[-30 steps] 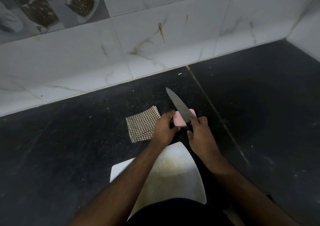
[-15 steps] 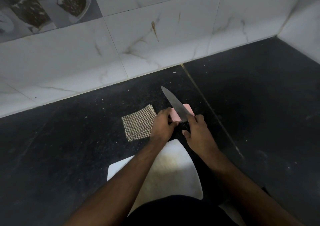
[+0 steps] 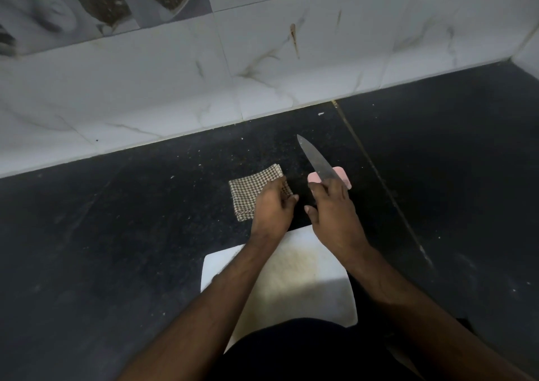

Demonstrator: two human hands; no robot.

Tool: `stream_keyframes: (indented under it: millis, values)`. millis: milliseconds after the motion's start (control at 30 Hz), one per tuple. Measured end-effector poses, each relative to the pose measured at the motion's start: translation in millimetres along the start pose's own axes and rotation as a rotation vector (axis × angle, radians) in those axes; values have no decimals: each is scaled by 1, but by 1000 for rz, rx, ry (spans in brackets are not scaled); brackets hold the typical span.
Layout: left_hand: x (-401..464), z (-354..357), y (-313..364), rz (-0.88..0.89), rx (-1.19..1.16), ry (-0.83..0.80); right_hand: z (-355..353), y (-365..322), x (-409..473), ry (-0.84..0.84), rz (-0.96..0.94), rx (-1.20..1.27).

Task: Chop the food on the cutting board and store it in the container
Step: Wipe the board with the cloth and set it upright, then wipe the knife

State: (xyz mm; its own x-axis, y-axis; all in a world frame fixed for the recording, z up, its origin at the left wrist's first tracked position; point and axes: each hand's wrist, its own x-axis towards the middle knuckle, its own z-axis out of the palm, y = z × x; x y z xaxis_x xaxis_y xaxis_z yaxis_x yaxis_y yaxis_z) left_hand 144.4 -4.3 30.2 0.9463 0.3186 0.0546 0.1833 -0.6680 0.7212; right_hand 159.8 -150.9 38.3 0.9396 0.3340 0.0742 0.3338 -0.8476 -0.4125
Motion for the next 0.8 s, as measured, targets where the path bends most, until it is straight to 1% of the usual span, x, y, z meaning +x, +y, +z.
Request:
stream_keyframes:
  millis: [133, 200, 267, 333, 433, 500, 567, 600, 667, 733, 800]
  values:
    - [-10, -16, -16, -42, -9, 38, 9, -18, 4, -11, -125, 76]
    - [-15, -25, -28, -79, 6, 73, 17, -27, 8, -45, -192, 113]
    - [-20, -36, -42, -140, 40, 111, 28, -37, 15, -83, -215, 130]
    - [-24, -45, -56, -198, 57, 136, 39, -44, 24, -93, -187, 118]
    - [-29, -54, -75, -286, -2, 132, 54, -52, 40, -136, -77, 24]
    - [-32, -57, -81, -325, -88, 97, 61, -57, 48, -181, -9, -34]
    - [-37, -55, -82, -354, -252, 67, 66, -60, 52, -183, 19, -16]
    - [-39, -54, -80, -377, -341, 63, 68, -62, 54, -173, 36, 40]
    - [-40, -53, -79, -464, -491, 95, 70, -65, 55, -171, 99, 232]
    - [-39, -55, -76, -573, -605, 120, 69, -68, 55, -192, 211, 433]
    - [-37, -58, -74, -613, -680, 103, 66, -72, 54, -219, 325, 631]
